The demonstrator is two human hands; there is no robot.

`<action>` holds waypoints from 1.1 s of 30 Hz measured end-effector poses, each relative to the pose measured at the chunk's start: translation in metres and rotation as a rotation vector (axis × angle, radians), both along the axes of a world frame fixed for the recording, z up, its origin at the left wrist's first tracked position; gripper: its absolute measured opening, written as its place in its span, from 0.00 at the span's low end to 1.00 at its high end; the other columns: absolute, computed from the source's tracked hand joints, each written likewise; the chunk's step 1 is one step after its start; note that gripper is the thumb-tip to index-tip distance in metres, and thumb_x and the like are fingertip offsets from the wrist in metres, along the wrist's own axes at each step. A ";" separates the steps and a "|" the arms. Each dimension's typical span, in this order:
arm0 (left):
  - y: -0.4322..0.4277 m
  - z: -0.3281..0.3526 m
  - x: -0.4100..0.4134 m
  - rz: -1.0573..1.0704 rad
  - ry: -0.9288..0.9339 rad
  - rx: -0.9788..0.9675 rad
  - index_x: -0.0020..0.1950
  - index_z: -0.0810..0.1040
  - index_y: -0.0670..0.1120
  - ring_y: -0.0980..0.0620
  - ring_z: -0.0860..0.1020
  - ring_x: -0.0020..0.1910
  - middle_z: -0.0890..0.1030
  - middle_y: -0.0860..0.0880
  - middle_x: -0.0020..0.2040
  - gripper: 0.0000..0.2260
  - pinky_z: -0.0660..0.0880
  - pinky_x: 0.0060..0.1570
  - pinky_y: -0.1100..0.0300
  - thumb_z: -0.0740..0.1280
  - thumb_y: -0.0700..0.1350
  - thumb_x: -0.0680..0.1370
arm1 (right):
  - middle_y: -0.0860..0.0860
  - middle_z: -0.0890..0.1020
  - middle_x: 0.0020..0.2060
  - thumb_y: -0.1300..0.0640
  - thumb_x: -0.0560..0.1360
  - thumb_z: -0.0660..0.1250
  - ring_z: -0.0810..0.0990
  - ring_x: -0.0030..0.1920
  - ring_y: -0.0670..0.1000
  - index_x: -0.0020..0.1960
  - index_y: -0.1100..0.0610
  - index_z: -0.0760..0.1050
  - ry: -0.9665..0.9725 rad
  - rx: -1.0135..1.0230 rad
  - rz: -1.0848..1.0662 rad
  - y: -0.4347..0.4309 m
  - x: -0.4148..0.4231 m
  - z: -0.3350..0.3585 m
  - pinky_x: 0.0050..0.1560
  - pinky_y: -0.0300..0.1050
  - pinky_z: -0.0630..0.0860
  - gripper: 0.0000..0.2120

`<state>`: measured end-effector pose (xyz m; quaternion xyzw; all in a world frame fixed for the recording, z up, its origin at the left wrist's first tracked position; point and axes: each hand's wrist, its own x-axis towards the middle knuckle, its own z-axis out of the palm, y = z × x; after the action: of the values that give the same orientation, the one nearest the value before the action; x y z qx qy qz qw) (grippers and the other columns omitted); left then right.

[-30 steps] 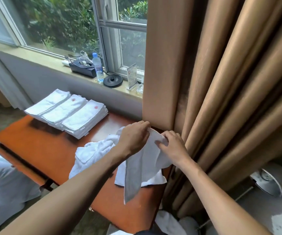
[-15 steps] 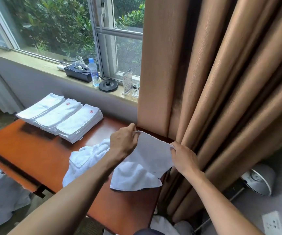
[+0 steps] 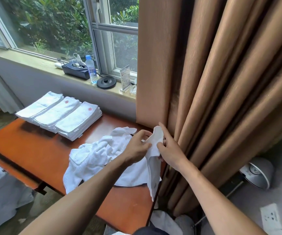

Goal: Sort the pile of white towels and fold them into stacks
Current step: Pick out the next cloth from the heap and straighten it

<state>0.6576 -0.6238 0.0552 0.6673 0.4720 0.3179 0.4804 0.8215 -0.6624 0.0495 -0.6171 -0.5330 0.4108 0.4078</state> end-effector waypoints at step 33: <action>-0.039 -0.002 -0.005 -0.064 -0.351 -0.212 0.63 0.83 0.52 0.58 0.81 0.62 0.85 0.54 0.59 0.12 0.76 0.55 0.68 0.61 0.45 0.86 | 0.44 0.85 0.37 0.38 0.69 0.71 0.85 0.42 0.45 0.46 0.40 0.76 -0.165 0.104 -0.119 -0.019 0.004 -0.009 0.51 0.54 0.81 0.10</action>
<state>0.6523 -0.6627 0.0531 0.5621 0.3903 0.3623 0.6328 0.8251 -0.6815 0.0409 -0.6574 -0.5478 0.3054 0.4177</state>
